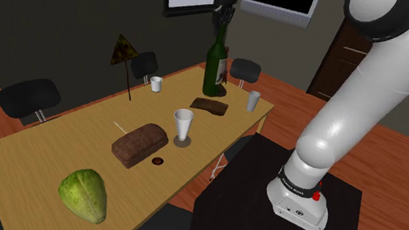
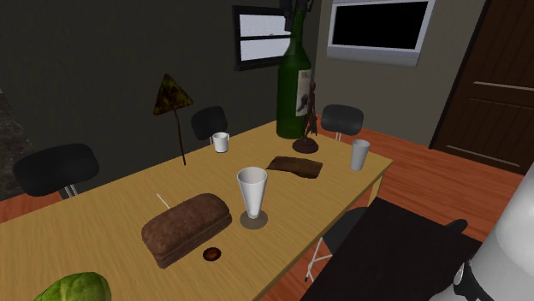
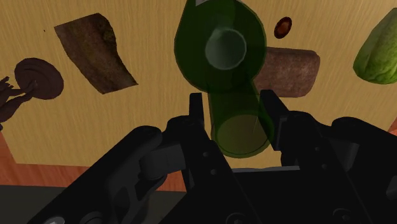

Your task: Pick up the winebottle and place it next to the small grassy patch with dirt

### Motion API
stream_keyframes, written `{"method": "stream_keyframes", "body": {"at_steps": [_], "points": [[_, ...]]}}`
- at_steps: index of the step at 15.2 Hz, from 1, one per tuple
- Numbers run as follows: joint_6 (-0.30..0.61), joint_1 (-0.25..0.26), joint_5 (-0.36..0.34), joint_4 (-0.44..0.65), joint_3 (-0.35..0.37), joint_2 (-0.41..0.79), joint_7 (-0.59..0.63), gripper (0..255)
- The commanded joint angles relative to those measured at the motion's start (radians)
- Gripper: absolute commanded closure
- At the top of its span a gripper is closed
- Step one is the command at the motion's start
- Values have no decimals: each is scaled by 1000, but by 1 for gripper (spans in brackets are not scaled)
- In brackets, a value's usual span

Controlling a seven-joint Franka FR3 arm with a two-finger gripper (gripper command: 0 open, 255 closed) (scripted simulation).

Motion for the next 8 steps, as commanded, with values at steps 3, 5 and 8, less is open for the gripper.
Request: {"method": "stream_keyframes", "body": {"at_steps": [3, 5, 8], "points": [[-19, -44, 16, 75, -57, 61, -104, 255], [-29, -67, 28, 120, -83, 98, -154, 255], [-49, -104, 51, 199, -120, 164, -228, 255]]}}
